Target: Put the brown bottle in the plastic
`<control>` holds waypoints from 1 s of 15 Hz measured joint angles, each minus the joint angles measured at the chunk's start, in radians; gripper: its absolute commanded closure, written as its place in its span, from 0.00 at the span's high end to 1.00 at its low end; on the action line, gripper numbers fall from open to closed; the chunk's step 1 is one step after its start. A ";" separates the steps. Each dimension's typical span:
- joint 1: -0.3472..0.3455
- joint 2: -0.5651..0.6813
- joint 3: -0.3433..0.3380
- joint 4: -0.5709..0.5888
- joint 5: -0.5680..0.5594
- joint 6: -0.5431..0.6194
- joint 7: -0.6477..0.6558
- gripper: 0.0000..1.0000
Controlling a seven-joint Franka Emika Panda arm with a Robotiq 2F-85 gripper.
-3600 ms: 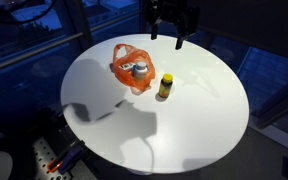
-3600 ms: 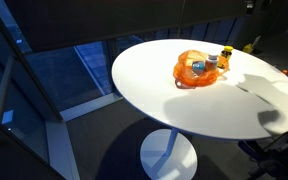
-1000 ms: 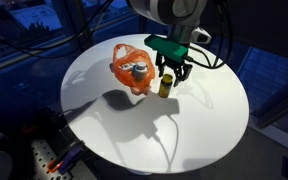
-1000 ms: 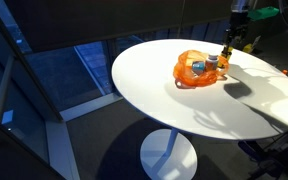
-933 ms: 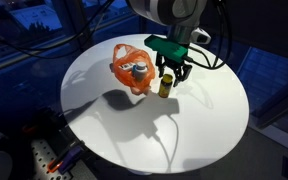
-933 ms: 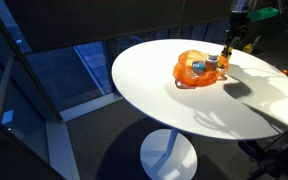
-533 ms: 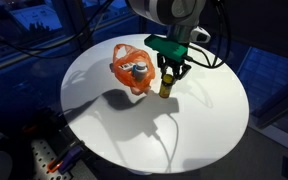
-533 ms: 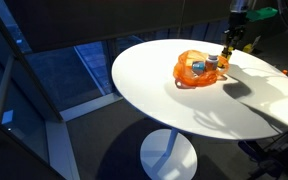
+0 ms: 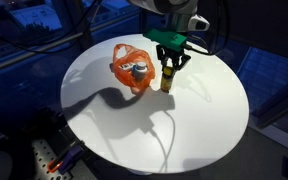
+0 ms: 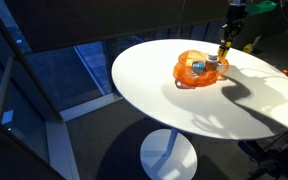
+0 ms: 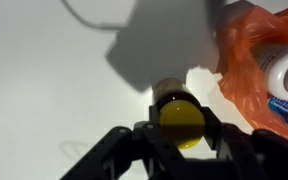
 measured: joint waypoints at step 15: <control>0.116 -0.255 0.037 -0.147 -0.004 0.023 0.013 0.19</control>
